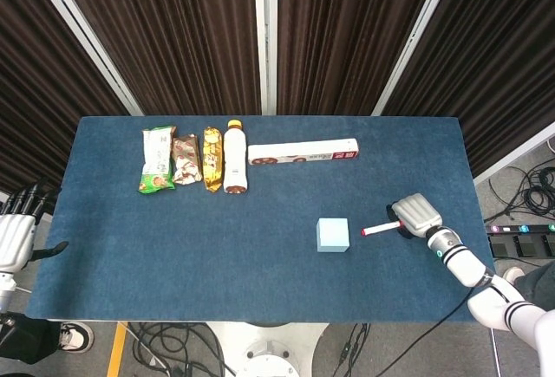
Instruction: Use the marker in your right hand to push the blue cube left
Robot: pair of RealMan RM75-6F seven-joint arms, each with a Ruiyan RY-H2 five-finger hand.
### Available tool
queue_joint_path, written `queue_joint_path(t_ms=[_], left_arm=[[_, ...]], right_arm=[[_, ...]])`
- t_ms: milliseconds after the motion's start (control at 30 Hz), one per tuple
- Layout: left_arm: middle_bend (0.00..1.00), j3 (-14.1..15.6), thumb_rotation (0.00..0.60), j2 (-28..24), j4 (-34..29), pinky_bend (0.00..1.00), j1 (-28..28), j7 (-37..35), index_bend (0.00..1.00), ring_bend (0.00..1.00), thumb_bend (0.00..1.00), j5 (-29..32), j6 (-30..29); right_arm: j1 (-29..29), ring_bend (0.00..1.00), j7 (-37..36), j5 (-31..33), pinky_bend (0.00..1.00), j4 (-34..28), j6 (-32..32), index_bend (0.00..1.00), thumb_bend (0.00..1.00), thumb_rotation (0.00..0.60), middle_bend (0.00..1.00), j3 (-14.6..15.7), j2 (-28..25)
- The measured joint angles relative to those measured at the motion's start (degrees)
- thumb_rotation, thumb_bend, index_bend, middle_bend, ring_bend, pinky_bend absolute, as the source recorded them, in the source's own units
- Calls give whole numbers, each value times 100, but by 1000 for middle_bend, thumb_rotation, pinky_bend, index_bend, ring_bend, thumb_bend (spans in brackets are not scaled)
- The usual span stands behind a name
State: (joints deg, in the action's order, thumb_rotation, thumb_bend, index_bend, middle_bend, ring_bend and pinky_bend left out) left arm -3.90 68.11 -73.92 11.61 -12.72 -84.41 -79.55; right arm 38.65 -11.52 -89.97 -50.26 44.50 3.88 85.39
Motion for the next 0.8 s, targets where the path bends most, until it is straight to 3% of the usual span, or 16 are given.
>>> queue_joint_path(t_ms=[800], left_arm=[[107,-35,600,6,86,102,-19,-100,185,14,40,43,-20]], right_arm=[[-17,942,150,101,999,113,122,589,309,600,555,-59,163]])
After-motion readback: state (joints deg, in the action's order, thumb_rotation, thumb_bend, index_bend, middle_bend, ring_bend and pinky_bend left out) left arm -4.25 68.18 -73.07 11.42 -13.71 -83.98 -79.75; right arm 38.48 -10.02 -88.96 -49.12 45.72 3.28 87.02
